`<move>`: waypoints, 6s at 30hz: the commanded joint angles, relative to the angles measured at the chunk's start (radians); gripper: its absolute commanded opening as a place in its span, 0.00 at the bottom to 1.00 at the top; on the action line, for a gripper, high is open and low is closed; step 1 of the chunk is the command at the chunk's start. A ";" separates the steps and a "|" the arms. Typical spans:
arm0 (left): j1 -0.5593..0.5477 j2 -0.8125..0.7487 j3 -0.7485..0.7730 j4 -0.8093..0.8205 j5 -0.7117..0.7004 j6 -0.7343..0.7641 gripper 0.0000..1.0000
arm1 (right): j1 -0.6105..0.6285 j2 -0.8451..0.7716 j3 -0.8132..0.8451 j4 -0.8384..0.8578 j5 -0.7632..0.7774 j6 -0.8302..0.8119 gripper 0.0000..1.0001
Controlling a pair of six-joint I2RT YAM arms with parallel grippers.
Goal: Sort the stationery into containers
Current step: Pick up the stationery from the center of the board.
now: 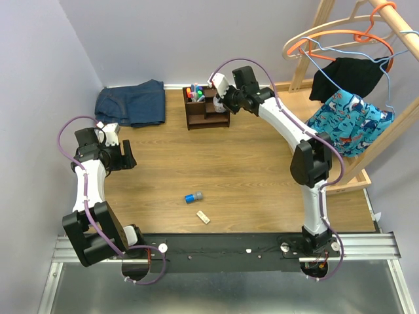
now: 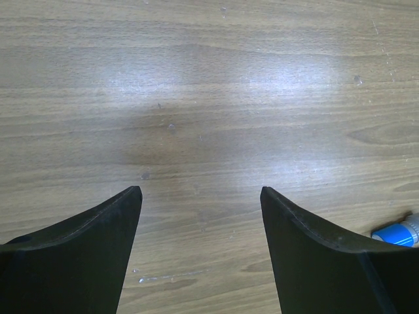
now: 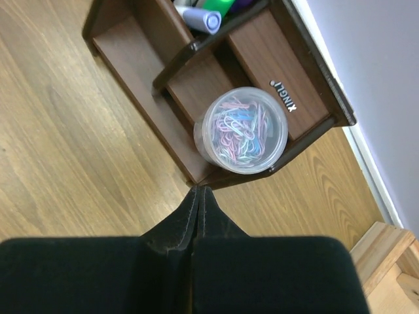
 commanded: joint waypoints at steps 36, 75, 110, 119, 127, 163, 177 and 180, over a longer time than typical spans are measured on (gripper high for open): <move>0.006 0.011 0.008 -0.001 -0.005 0.004 0.83 | -0.007 0.199 0.178 0.067 0.082 0.017 0.09; 0.006 -0.009 0.097 -0.018 0.021 0.089 0.84 | 0.203 -0.344 -0.473 -0.192 0.010 -0.119 0.71; 0.238 -0.121 0.142 -0.237 0.105 0.322 0.87 | 0.792 0.396 0.353 -0.810 0.292 -0.134 0.61; 0.238 -0.117 0.129 -0.223 0.128 0.278 0.87 | 0.789 0.393 0.324 -0.777 0.329 -0.151 0.61; 0.238 -0.136 0.110 -0.237 0.122 0.278 0.87 | 0.778 0.397 0.317 -0.746 0.313 -0.149 0.61; 0.238 -0.119 0.096 -0.248 0.141 0.287 0.87 | 0.761 0.436 0.332 -0.685 0.289 -0.134 0.59; 0.238 -0.116 0.097 -0.251 0.145 0.287 0.88 | 0.761 0.440 0.344 -0.682 0.275 -0.132 0.50; 0.238 -0.117 0.094 -0.253 0.147 0.288 0.88 | 0.763 0.436 0.379 -0.662 0.267 -0.105 0.45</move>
